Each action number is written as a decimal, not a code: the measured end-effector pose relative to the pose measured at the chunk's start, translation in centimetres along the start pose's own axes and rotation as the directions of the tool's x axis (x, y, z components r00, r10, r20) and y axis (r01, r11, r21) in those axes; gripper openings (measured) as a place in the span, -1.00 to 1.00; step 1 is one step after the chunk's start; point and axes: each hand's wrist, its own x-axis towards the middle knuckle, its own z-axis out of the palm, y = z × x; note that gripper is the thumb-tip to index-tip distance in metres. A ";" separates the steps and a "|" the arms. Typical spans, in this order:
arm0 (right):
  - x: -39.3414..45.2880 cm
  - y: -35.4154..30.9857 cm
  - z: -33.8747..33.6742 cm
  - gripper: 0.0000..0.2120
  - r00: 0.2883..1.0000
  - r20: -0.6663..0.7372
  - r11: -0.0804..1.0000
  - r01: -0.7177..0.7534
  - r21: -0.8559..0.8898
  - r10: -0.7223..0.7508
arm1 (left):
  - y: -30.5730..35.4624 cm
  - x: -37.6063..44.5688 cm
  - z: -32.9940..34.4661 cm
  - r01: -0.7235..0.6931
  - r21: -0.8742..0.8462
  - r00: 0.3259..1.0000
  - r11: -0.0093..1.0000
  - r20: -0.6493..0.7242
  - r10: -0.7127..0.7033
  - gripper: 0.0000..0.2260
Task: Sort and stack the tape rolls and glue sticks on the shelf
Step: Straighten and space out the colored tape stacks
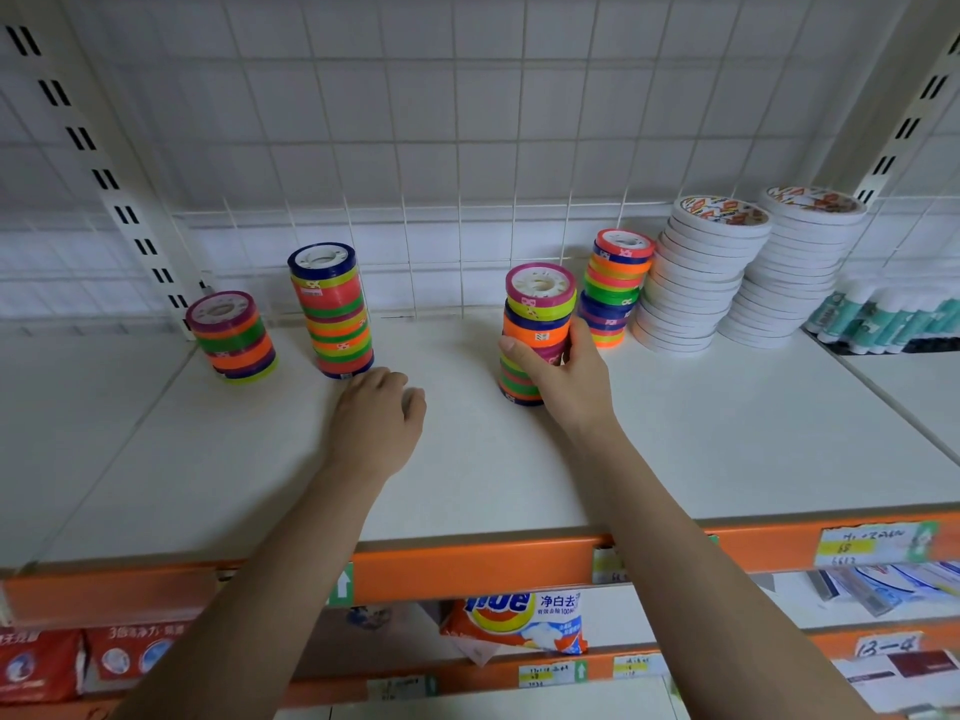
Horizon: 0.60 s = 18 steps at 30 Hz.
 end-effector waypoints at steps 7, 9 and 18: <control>-0.1 0.1 0.0 -0.48 1.000 0.024 0.999 -0.001 -0.054 0.002 | -0.1 0.0 0.1 0.007 -0.022 1.000 1.000 0.000 -0.007 -0.74; -0.1 0.3 0.1 -0.48 1.000 0.021 0.997 0.017 -0.070 -0.016 | -0.1 0.0 0.1 0.004 -0.019 1.000 1.000 -0.002 -0.004 -0.74; 0.1 0.7 -0.1 -0.49 0.998 0.033 0.992 0.049 -0.118 -0.045 | 0.0 0.0 0.1 0.003 -0.026 1.000 1.000 -0.003 -0.003 -0.73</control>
